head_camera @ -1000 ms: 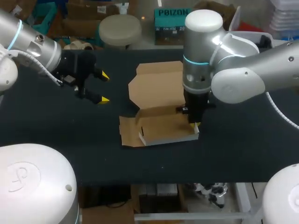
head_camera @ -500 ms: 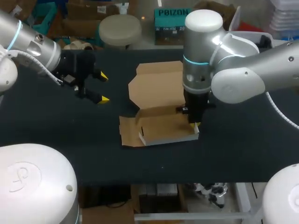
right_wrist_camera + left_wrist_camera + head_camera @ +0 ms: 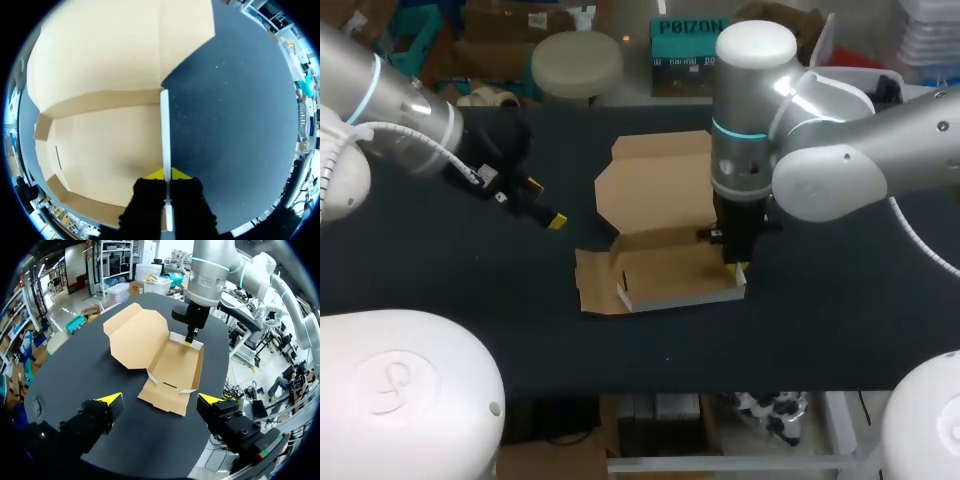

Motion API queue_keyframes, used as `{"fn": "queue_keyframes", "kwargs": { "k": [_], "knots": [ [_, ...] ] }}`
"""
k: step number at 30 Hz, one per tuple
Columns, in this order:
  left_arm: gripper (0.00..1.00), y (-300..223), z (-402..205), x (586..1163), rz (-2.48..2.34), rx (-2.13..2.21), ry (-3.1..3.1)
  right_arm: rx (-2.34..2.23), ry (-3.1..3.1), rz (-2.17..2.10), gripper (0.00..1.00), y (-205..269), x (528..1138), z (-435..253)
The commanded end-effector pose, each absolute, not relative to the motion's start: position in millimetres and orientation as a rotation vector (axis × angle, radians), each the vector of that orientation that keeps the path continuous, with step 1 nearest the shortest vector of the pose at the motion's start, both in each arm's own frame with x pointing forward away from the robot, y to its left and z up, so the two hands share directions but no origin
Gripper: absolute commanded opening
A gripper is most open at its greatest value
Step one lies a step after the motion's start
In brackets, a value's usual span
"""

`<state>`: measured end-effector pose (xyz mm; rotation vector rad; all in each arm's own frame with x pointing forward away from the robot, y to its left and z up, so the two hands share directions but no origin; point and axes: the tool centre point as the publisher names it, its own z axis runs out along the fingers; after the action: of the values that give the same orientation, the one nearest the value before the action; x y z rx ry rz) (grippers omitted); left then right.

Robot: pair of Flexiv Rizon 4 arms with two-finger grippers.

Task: Assemble the packaging by folding the flat box into shape, placing the metal phone stand inside, and closing the box properly

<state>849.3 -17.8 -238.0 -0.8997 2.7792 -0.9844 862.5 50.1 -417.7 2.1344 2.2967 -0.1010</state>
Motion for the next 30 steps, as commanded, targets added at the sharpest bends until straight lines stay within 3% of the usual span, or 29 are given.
{"fn": "queue_keyframes", "kwargs": {
  "k": [1,6,17,20,30],
  "knots": [
    [1.0,-29,-250,845,-0.703,-2.025,2.335,2.135,2.297,-0.112,0.0,51,864,-418],
    [1.0,-31,-257,843,-0.645,-2.327,2.115,2.135,2.297,-0.112,0.0,51,864,-418],
    [1.0,-31,-257,843,-0.645,-2.327,2.115,2.135,2.297,-0.112,0.0,51,864,-418],
    [1.0,-29,-252,860,-0.547,-2.613,1.852,2.135,2.297,-0.112,0.0,51,864,-418],
    [1.0,-24,-281,866,-0.653,-2.882,1.756,2.135,2.297,-0.112,0.0,51,864,-418]
  ]
}}
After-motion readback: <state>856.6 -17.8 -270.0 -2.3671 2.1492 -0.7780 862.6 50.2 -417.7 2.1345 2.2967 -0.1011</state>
